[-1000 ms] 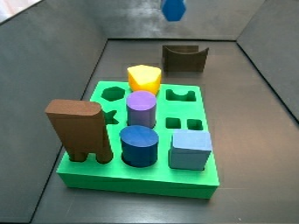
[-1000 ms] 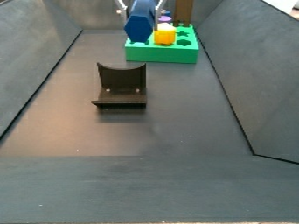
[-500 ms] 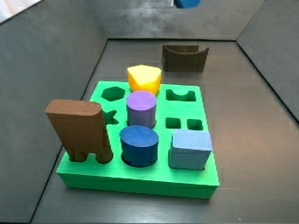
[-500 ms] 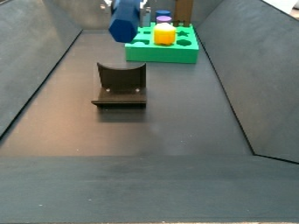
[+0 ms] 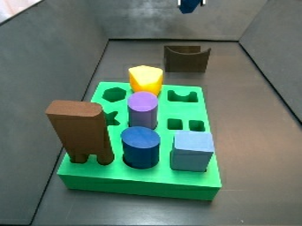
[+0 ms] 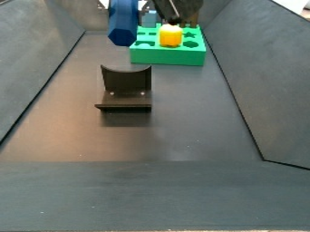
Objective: Pick up the hexagon object. Move up. Place the hexagon object on the fixture. Regrasp the hexagon object. Move to above the board. Insert the hexagon object.
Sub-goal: Place the hexagon object on the fixture.
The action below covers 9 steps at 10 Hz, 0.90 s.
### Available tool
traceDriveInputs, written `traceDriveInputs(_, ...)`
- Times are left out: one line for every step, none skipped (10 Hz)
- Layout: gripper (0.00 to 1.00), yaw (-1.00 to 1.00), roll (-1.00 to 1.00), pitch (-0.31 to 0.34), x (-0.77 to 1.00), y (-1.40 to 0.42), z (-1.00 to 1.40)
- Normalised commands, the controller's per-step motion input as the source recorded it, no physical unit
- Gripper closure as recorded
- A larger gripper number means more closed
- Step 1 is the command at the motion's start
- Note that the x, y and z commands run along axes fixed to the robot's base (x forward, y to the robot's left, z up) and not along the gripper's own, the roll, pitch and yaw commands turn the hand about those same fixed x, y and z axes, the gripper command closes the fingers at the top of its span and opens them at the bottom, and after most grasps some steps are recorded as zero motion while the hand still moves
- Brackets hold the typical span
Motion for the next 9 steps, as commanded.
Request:
traceDriveInputs(1.00,-0.07,-0.58,0.079,0.08,0.04,-0.01)
traceDriveInputs(1.00,-0.07,-0.35,0.088,0.08,0.04,-0.02)
traceDriveInputs(1.00,-0.08,-0.25,0.076,0.07,0.03,0.00)
traceDriveInputs(1.00,-0.10,-1.00,0.252,0.12,0.13,-1.00)
traceDriveInputs(1.00,-0.11,-1.00,0.246,0.13,0.13,-1.00)
traceDriveInputs(1.00,-0.17,-0.99,0.265,0.15,0.14,-1.00)
traceDriveInputs(1.00,-0.20,-0.84,0.237,0.15,0.14,-1.00)
traceDriveInputs(1.00,-0.23,-0.62,0.162,0.16,0.14,-1.00)
traceDriveInputs(1.00,-0.24,-0.45,0.110,0.17,0.14,-1.00)
